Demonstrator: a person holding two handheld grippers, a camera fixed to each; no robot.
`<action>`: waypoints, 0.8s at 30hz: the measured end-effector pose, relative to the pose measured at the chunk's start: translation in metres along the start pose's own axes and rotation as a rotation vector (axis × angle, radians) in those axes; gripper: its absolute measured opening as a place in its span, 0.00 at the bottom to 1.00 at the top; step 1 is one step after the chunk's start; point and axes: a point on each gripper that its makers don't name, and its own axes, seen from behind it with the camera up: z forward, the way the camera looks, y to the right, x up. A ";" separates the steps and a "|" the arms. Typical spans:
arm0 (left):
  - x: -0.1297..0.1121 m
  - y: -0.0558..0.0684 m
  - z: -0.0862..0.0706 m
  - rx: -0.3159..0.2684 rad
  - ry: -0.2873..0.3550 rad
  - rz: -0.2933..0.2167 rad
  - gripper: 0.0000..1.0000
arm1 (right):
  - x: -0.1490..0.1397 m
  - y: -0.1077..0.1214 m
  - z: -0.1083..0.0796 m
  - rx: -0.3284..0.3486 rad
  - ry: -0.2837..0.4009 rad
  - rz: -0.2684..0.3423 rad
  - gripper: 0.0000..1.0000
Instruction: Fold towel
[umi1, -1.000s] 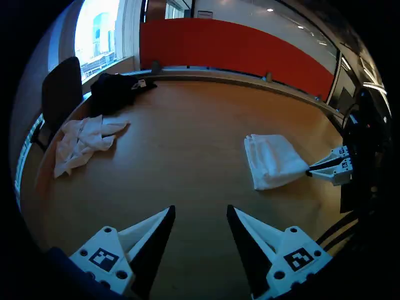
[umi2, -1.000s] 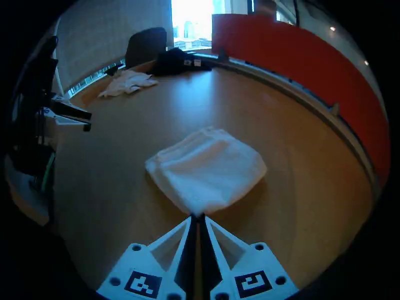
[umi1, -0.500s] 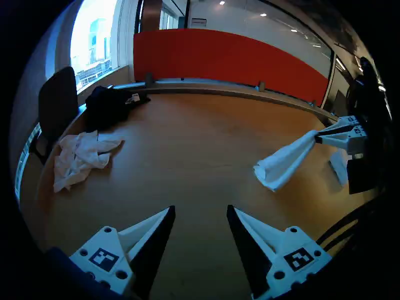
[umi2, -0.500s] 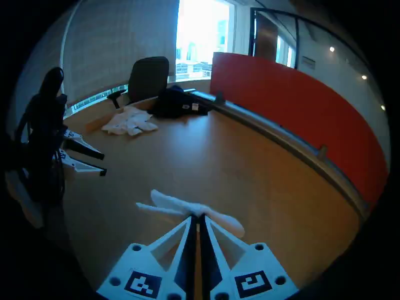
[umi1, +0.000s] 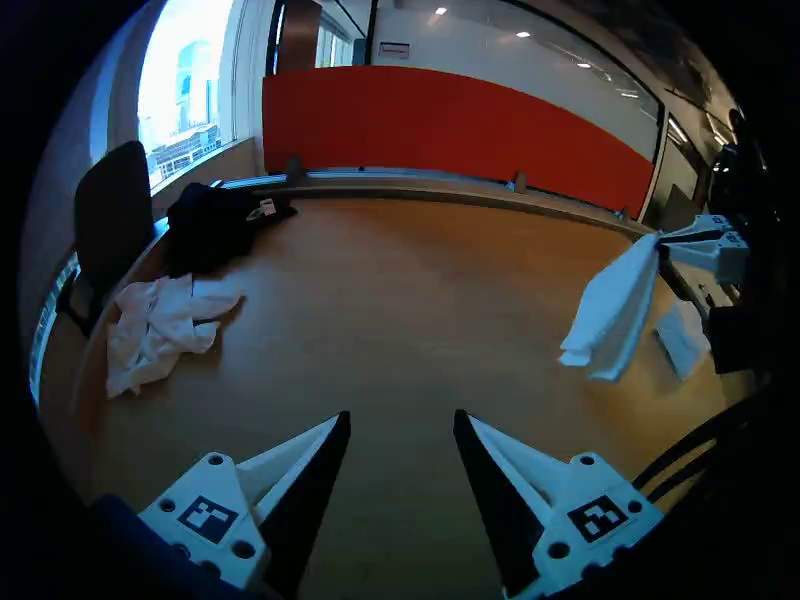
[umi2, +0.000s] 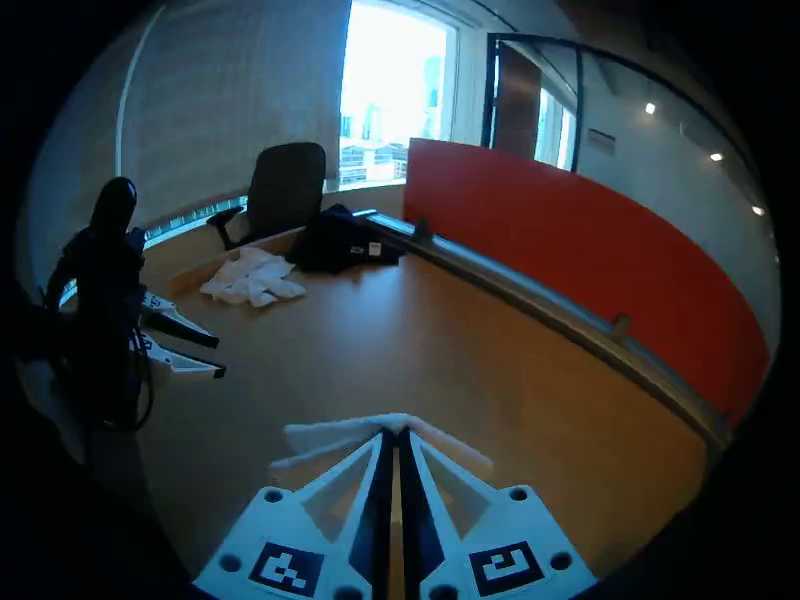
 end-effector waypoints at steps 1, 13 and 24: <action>0.000 0.000 0.000 -0.001 -0.001 0.000 0.76 | 0.000 0.003 -0.002 -0.002 0.002 0.003 0.10; 0.003 0.003 0.003 0.002 -0.008 0.005 0.76 | -0.004 0.059 -0.037 -0.066 0.008 0.022 0.09; 0.004 0.008 0.006 0.013 -0.020 0.009 0.75 | -0.024 0.130 -0.085 -0.150 -0.007 0.040 0.09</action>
